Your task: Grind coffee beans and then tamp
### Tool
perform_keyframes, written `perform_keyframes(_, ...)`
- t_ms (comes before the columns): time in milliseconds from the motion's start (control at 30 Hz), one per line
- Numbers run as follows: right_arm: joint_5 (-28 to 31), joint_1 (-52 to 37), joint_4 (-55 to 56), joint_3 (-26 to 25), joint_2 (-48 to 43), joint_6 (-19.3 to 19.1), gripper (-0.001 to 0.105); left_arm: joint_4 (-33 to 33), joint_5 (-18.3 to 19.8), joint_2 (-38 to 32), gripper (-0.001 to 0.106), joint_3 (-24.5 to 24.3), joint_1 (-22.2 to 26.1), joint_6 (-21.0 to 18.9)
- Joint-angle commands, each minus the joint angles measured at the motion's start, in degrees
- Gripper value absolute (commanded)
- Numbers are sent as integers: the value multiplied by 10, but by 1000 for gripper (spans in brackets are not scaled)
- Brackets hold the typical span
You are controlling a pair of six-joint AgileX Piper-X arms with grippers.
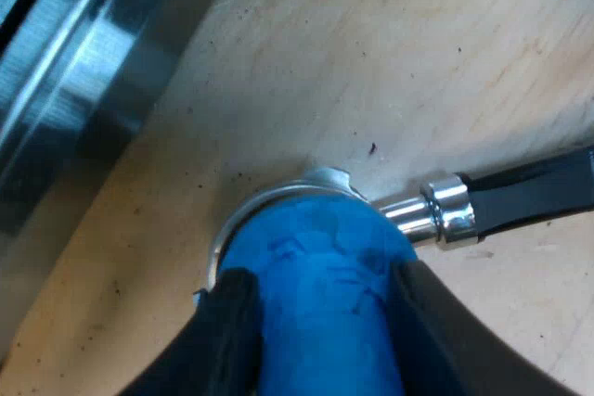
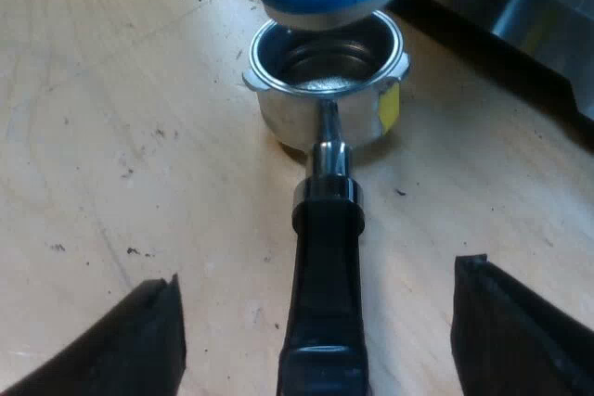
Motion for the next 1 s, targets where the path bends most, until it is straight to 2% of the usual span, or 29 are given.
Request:
perform_keyframes(33, -2, -2, -3, -1, -4, -1, 63, -7, -4, 15, 0, -2, -2, 2)
perform_keyframes(1000, -2, -2, -3, -1, -4, -1, 63, -14, -14, 24, 0, -2, -2, 2)
